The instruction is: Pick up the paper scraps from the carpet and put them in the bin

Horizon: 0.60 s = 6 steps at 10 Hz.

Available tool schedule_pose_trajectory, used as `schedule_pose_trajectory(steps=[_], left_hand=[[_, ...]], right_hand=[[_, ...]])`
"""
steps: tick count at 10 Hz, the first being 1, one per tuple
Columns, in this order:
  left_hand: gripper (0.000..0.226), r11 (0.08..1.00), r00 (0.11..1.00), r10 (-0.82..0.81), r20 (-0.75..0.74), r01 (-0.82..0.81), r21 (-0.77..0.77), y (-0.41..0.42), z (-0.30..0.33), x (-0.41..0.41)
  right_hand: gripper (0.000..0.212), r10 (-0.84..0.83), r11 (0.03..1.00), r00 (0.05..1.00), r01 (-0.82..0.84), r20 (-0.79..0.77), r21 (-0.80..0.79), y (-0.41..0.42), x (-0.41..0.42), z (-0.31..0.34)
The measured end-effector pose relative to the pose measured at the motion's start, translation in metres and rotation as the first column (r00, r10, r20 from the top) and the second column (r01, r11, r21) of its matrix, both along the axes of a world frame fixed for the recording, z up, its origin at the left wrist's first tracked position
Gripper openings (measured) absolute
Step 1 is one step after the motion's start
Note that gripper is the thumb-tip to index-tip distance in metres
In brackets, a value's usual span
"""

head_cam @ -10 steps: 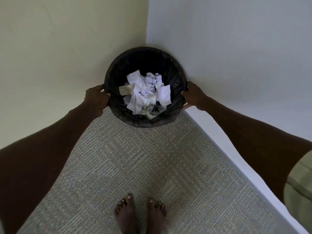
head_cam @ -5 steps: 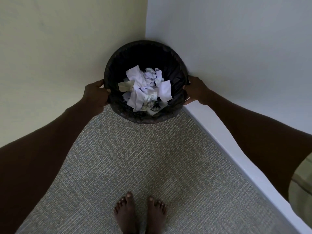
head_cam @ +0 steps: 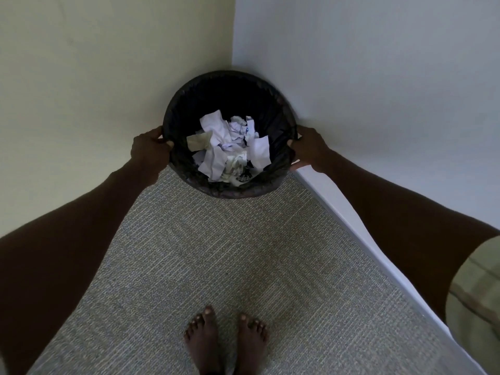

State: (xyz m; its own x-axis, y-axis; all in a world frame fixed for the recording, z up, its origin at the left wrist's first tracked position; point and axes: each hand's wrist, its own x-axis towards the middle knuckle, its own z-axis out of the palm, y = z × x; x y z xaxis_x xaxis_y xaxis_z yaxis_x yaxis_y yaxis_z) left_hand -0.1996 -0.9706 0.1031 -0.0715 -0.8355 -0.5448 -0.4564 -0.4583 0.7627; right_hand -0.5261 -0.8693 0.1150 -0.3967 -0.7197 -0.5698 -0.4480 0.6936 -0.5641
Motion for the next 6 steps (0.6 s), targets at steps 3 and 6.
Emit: schedule_pose_trajectory(steps=[3, 6], left_hand=[[0.059, 0.897, 0.908, -0.122, 0.400, 0.274, -0.348, 0.043, 0.047, -0.006], [0.062, 0.691, 0.843, -0.240, 0.480, 0.496, -0.525, 0.123, 0.152, 0.025]], right_hand=[[0.068, 0.022, 1.000, 0.974, -0.022, -0.227, 0.001, 0.025, 0.033, 0.043], [0.064, 0.289, 0.893, 0.787, -0.427, -0.545, -0.143, 0.095, 0.069, 0.139]])
